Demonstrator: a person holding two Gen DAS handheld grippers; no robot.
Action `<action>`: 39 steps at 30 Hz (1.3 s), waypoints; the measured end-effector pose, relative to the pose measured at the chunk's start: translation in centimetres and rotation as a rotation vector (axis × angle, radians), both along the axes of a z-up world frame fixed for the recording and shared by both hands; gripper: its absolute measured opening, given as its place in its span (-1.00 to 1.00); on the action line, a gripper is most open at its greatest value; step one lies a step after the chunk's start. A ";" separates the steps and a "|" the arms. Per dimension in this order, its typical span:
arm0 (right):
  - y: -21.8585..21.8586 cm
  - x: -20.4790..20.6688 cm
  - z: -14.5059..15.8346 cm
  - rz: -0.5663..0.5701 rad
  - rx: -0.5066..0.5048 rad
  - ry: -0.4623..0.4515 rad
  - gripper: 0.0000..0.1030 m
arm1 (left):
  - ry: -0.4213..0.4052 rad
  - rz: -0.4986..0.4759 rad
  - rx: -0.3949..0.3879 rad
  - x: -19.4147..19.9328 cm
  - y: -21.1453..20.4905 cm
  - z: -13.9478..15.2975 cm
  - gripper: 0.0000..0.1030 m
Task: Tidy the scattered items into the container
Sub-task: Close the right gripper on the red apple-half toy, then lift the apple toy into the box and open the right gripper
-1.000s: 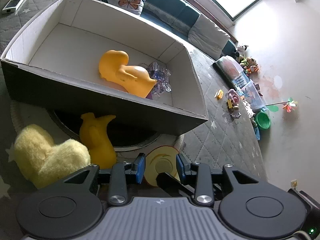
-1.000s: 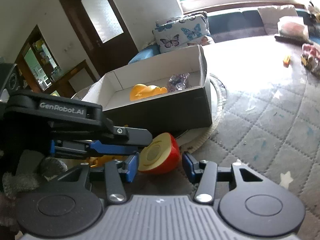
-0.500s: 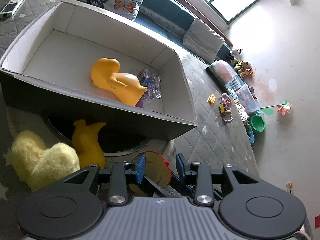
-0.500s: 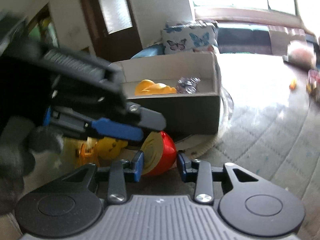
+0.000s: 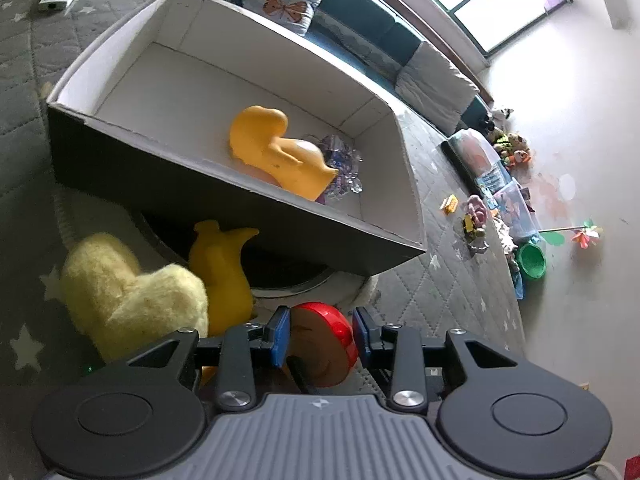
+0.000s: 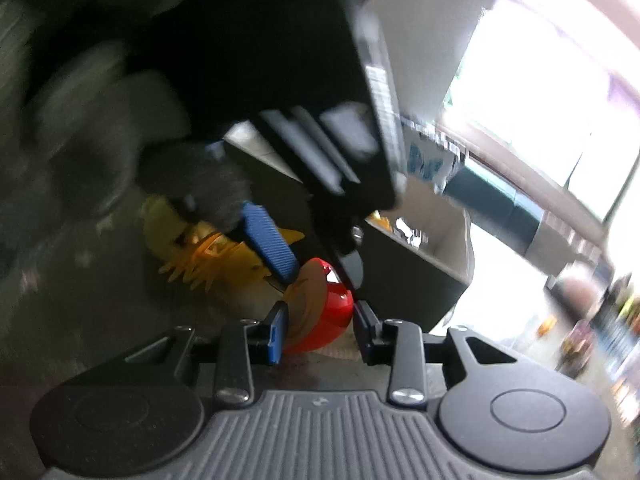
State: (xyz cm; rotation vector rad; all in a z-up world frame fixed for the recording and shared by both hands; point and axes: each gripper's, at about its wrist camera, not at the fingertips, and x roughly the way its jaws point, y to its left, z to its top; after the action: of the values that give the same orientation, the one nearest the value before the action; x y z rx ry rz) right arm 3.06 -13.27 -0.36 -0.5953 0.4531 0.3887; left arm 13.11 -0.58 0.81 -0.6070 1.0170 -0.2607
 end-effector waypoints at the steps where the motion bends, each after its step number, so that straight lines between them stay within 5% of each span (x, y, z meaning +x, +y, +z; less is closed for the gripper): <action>1: 0.3 -0.2 -0.1 0.008 -0.020 -0.017 -0.32 | 0.003 0.006 -0.003 0.0 0.1 0.0 -0.28; 5: 0.6 -0.6 -0.1 0.024 -0.015 -0.030 -0.33 | -0.006 0.000 -0.007 -0.1 0.2 -0.2 -0.33; 23: -3.1 2.3 1.2 -0.060 0.342 0.199 -0.41 | -0.026 -0.035 -0.015 -0.3 0.3 0.2 -0.34; 39: -2.9 4.5 8.6 0.004 0.319 0.066 -0.43 | -0.132 0.025 -0.118 1.1 2.4 5.8 -0.34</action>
State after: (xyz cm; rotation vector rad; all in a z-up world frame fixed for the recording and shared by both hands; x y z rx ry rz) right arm 7.55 -16.17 8.22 -0.2743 0.4415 0.4744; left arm 14.26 1.82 6.64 -0.7000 0.8710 -0.3365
